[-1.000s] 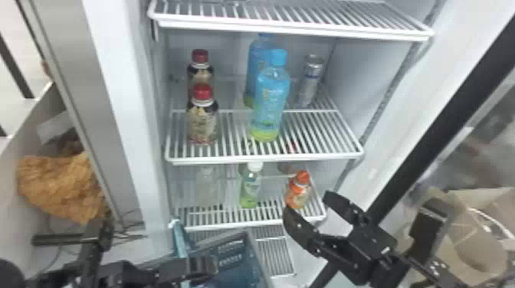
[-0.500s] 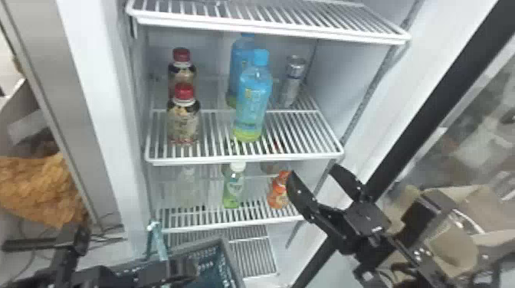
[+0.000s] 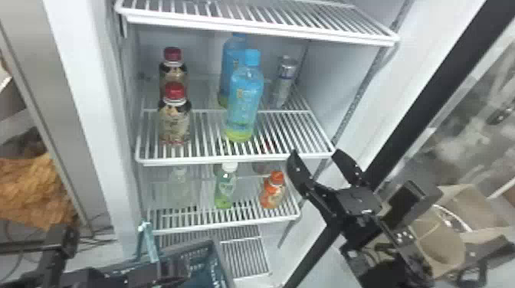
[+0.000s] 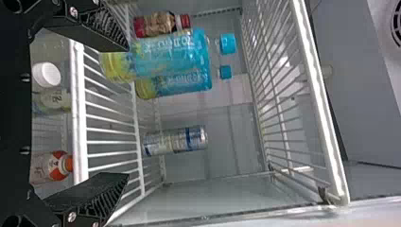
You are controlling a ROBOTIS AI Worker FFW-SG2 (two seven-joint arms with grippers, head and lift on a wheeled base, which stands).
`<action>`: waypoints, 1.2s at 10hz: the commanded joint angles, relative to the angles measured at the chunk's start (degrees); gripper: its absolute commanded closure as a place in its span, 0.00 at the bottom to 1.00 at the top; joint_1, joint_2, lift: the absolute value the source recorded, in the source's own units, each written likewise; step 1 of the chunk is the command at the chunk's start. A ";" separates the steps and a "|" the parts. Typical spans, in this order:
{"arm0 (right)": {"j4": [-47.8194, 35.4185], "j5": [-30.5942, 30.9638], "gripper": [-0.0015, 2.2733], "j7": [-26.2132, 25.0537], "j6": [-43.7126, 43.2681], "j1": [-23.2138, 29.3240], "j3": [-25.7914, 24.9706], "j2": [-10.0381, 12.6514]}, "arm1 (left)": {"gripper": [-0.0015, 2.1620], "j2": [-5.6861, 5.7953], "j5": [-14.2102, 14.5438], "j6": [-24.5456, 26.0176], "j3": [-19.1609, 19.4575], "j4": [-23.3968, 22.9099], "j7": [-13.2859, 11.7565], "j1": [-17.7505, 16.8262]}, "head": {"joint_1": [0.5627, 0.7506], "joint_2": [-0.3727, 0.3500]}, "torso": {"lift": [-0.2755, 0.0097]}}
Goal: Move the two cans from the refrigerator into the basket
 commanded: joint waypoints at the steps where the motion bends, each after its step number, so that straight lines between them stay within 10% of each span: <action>1: 3.03 0.37 0.06 -0.34 -0.82 -3.13 0.14 0.09 | 0.55 0.03 0.10 0.03 0.00 0.00 0.00 0.00 | 0.70 0.13 | 0.88; 12: 26.23 5.51 0.06 -3.06 -2.51 -27.04 3.23 -0.44 | 0.55 0.39 0.10 0.03 -1.14 0.56 0.00 -1.13 | 0.70 0.17 | 0.88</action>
